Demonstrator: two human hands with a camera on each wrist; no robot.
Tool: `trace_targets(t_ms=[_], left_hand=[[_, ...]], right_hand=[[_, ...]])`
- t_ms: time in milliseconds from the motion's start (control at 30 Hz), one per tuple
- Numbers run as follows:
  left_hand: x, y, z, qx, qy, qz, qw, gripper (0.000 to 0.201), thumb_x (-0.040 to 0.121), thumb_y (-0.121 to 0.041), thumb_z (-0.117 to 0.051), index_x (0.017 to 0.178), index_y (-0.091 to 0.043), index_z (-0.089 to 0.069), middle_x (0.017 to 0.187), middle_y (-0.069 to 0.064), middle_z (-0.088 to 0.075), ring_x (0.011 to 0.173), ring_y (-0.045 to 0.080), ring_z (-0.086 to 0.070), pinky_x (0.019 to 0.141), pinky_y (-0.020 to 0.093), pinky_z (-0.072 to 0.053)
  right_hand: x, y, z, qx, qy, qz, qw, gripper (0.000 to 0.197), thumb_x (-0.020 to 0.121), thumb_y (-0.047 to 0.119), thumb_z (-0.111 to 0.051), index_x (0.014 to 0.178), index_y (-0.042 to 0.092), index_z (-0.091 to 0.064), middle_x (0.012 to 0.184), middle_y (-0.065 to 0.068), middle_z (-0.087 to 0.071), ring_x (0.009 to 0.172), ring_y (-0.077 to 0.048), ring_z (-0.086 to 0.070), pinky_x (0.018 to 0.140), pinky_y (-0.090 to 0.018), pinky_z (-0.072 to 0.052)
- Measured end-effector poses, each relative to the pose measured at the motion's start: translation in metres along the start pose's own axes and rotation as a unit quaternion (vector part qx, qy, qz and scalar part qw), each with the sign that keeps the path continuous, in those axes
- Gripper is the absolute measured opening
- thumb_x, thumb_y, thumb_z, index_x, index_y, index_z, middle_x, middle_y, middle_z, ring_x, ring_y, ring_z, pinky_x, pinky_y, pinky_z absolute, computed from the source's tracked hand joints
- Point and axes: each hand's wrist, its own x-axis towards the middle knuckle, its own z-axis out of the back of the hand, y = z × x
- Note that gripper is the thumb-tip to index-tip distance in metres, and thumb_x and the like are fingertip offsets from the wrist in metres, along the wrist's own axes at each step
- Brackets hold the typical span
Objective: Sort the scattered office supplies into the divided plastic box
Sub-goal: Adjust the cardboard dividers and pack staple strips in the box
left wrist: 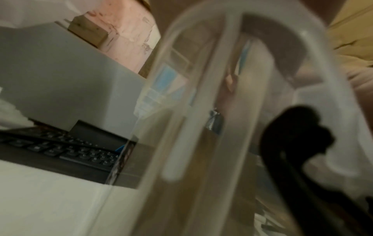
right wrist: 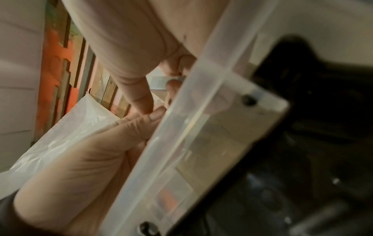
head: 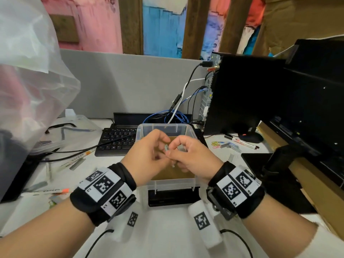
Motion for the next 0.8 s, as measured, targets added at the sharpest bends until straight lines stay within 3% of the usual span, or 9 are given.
trace_targets(t_ms=[100,233,333,467,533,600,733,800], left_hand=[[0.002,0.001,0.003,-0.091,-0.008,0.042,0.995,0.035,0.076,0.007,-0.072,0.100,-0.006,-0.049,0.074,0.011,-0.064,0.072,0.043,-0.065,0.076,0.054,-0.056],[0.004,0.002,0.001,-0.150,-0.018,0.071,0.986,0.037,0.073,0.006,-0.074,0.098,0.000,-0.047,0.072,0.014,-0.063,0.070,0.030,-0.063,0.070,0.047,-0.058],[0.004,0.002,0.001,-0.155,-0.020,0.073,0.985,0.032,0.077,0.003,-0.072,0.100,-0.003,-0.050,0.076,0.014,-0.062,0.072,0.028,-0.062,0.069,0.042,-0.060],[0.002,0.002,0.002,-0.146,-0.009,0.051,0.988,0.027,0.083,-0.002,-0.067,0.107,-0.010,-0.057,0.082,0.008,-0.063,0.073,0.016,-0.064,0.070,0.038,-0.059],[0.002,0.003,0.002,-0.144,-0.008,0.043,0.989,0.026,0.086,-0.002,-0.065,0.109,-0.012,-0.059,0.086,0.007,-0.064,0.075,0.016,-0.063,0.072,0.039,-0.059],[0.002,0.005,0.002,-0.149,-0.010,0.040,0.988,0.026,0.087,-0.001,-0.062,0.110,-0.012,-0.059,0.089,0.009,-0.064,0.077,0.017,-0.062,0.075,0.039,-0.059],[0.001,0.004,0.002,-0.156,-0.010,0.032,0.987,0.027,0.088,0.000,-0.060,0.113,-0.011,-0.058,0.091,0.011,-0.062,0.076,0.016,-0.061,0.075,0.037,-0.059],[0.001,0.005,0.001,-0.156,-0.010,0.029,0.987,0.028,0.088,0.001,-0.060,0.112,-0.012,-0.058,0.088,0.009,-0.061,0.075,0.015,-0.060,0.074,0.033,-0.059]], right_hand=[[0.002,-0.004,-0.002,0.029,-0.042,-0.002,0.999,0.006,0.095,0.016,-0.051,0.097,0.011,-0.052,0.068,-0.003,-0.049,0.047,-0.008,-0.040,0.044,-0.020,-0.030],[0.002,-0.011,0.002,0.111,-0.090,-0.010,0.990,0.023,0.101,0.014,-0.034,0.095,0.011,-0.056,0.080,-0.004,-0.047,0.060,-0.011,-0.044,0.049,-0.024,-0.031],[0.002,-0.015,0.006,0.124,-0.091,-0.003,0.988,0.025,0.102,0.015,-0.037,0.093,0.012,-0.060,0.087,-0.007,-0.053,0.068,-0.014,-0.052,0.054,-0.026,-0.040],[0.002,-0.017,0.009,0.176,-0.043,0.020,0.983,0.025,0.100,0.012,-0.041,0.095,0.014,-0.065,0.093,-0.008,-0.062,0.088,-0.020,-0.060,0.073,-0.032,-0.050],[0.000,-0.017,0.010,0.187,-0.035,0.044,0.981,0.025,0.099,0.009,-0.042,0.095,0.014,-0.066,0.088,-0.001,-0.065,0.087,-0.013,-0.059,0.076,-0.030,-0.048],[-0.001,-0.019,0.011,0.174,-0.048,0.070,0.981,0.025,0.098,0.008,-0.043,0.094,0.016,-0.067,0.082,0.004,-0.065,0.078,-0.006,-0.056,0.070,-0.024,-0.044],[0.000,-0.023,0.010,0.148,-0.062,0.104,0.981,0.024,0.095,0.010,-0.050,0.094,0.021,-0.072,0.084,0.001,-0.062,0.071,-0.008,-0.046,0.061,-0.021,-0.034],[0.000,-0.023,0.009,0.172,-0.062,0.104,0.978,0.021,0.094,0.005,-0.051,0.100,0.015,-0.068,0.077,0.003,-0.061,0.066,-0.007,-0.047,0.057,-0.021,-0.034]])
